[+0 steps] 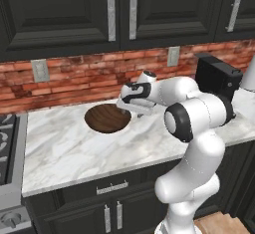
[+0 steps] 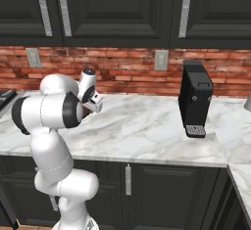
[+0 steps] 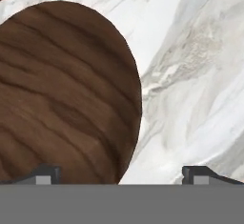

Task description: Pick the cup and bowl from the counter and place them on the counter next to the sink.

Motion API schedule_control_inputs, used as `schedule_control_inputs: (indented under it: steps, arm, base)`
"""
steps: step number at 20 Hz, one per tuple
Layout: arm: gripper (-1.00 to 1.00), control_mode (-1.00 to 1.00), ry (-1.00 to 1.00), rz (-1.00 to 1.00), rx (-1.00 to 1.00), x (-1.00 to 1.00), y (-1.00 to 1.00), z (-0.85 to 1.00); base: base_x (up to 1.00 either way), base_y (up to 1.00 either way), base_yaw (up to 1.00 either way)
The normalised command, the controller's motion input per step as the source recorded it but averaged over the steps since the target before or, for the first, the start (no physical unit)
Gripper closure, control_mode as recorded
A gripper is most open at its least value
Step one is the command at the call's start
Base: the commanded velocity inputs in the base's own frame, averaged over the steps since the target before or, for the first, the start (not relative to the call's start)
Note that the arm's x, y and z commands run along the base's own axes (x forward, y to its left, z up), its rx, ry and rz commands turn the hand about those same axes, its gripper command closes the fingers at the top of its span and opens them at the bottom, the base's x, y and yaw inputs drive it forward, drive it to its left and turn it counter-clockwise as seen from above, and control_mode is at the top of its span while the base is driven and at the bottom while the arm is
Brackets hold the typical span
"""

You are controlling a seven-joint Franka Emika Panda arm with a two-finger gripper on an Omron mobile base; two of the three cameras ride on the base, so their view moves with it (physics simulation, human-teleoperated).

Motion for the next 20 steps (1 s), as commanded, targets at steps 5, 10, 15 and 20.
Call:
schedule_control_inputs:
  steps: [5,10,15,20]
  arm:
    - [-1.0,-1.0,0.0,-0.01,0.0,0.45,0.02,-0.08]
    - [-1.0,-1.0,0.0,0.0,0.0,0.34,0.04,-0.01]
    - [-1.0,-1.0,0.0,-0.01,0.0,0.01,0.0,-0.04]
    - [-1.0,-1.0,0.0,0.0,0.0,0.0,0.0,-0.2]
  base:
    - [0.0,0.0,0.0]
    - [0.0,0.0,0.0]
    - [0.0,0.0,0.0]
    - [0.0,0.0,0.0]
